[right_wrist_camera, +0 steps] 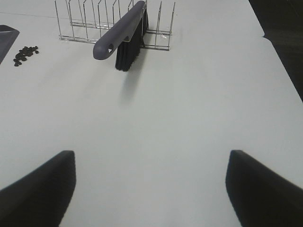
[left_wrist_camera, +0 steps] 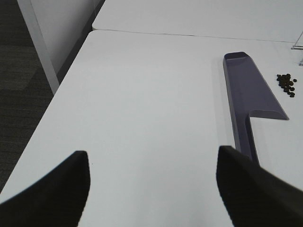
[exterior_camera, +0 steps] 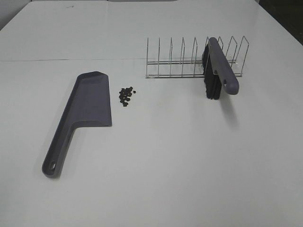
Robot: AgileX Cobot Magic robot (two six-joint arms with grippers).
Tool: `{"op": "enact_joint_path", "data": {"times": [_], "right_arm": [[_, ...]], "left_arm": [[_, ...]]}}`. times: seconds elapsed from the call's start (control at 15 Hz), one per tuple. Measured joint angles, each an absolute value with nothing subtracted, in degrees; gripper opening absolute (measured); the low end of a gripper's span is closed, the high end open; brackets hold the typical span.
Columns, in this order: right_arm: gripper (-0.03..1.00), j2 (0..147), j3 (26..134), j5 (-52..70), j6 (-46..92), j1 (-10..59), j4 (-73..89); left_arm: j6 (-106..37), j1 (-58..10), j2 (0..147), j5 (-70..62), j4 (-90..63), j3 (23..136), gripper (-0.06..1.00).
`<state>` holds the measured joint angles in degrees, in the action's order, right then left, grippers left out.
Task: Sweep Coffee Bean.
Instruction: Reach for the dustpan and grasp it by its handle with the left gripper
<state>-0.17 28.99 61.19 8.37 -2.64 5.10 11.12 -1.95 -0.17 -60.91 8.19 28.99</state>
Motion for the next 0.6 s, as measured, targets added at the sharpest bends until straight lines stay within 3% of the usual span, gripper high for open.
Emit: {"op": "enact_joint_path", "data": {"times": [0.6], "right_arm": [[0.76,-0.2,29.0,61.2,8.4,-2.6,5.1]], "left_arm": [[11.1,-1.9,-0.2,-60.9,8.2,29.0,0.7]]}}
